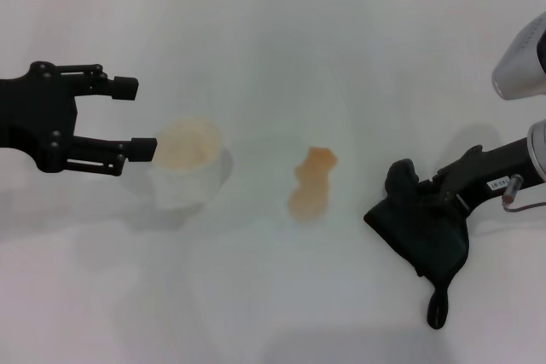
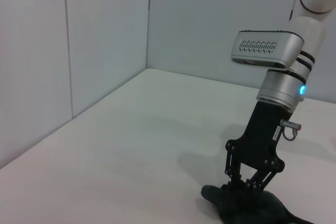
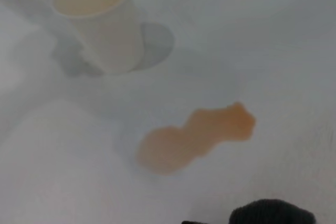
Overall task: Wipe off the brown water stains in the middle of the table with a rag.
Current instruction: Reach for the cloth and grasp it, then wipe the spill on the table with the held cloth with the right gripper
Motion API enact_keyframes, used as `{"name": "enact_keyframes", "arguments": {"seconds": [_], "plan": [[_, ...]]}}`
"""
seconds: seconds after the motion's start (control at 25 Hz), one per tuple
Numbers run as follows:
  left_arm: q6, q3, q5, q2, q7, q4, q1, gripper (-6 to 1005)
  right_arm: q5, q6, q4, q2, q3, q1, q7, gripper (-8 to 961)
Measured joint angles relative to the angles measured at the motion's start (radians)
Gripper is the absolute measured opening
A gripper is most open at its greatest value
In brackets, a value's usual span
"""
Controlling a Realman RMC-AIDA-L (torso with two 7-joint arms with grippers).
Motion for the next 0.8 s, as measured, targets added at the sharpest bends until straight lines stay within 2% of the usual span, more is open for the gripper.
{"name": "enact_keyframes", "arguments": {"seconds": [0.8], "plan": [[-0.008, 0.0, 0.0, -0.002, 0.028, -0.008, -0.004, 865, 0.002, -0.002, -0.023, 0.0, -0.051, 0.004, 0.052, 86]]}}
